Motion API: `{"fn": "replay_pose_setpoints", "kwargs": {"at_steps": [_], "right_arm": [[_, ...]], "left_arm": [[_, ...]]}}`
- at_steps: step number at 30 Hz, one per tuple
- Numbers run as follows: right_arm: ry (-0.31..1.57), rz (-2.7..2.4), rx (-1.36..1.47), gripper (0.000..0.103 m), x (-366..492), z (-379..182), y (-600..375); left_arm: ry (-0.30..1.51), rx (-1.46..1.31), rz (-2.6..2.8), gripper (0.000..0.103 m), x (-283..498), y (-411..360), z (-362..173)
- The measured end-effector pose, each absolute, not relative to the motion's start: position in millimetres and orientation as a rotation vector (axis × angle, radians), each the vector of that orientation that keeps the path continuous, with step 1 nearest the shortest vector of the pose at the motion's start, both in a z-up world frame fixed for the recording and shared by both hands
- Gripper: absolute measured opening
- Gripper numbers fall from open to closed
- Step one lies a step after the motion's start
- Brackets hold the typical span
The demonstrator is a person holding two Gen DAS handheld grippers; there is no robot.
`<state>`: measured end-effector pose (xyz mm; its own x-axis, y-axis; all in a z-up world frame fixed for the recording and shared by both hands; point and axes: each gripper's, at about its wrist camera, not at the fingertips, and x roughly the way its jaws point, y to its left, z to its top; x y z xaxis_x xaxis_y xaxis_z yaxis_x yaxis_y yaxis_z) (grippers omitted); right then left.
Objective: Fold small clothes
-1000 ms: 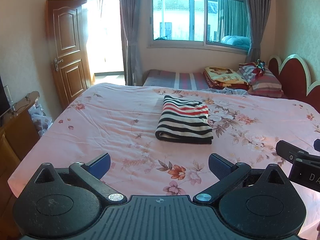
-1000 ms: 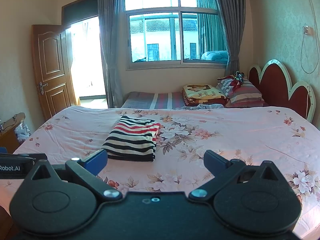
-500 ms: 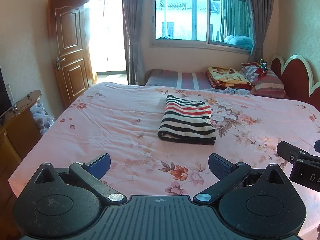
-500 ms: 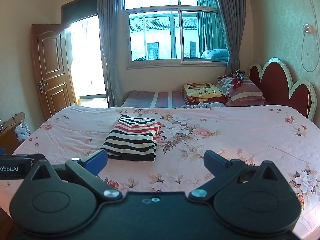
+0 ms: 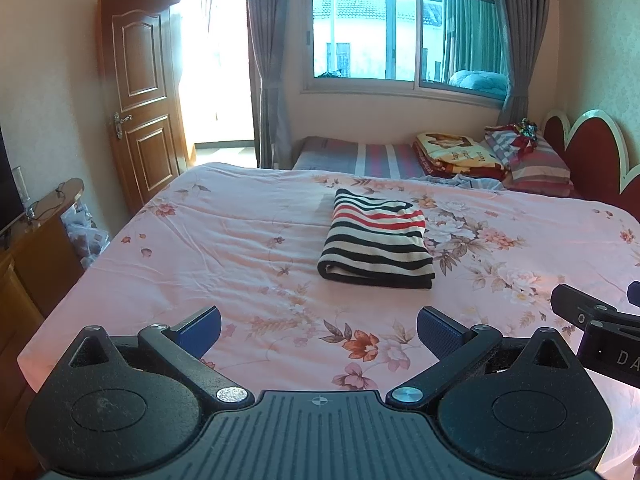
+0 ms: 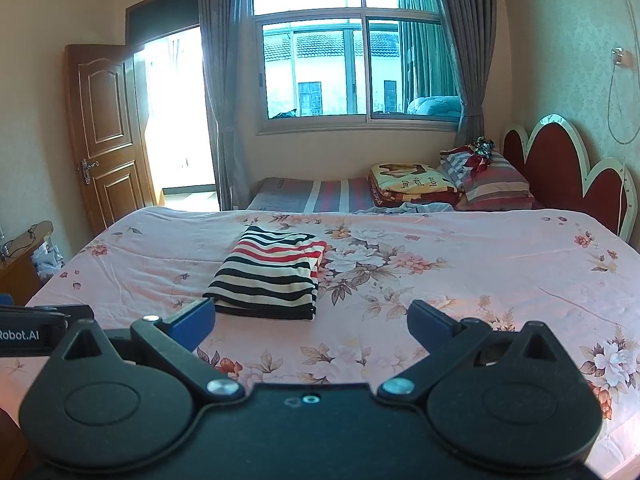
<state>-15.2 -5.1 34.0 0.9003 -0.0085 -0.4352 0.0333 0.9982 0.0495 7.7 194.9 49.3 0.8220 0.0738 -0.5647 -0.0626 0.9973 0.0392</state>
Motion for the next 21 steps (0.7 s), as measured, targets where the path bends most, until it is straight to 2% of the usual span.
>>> {"fn": "replay_pose_setpoints", "kwargs": {"at_steps": [21], "right_arm": [[0.471, -0.002, 0.045, 0.102, -4.7, 33.2, -4.4]], "left_arm": [[0.603, 0.033, 0.062, 0.103, 16.0, 192.9, 42.4]]}}
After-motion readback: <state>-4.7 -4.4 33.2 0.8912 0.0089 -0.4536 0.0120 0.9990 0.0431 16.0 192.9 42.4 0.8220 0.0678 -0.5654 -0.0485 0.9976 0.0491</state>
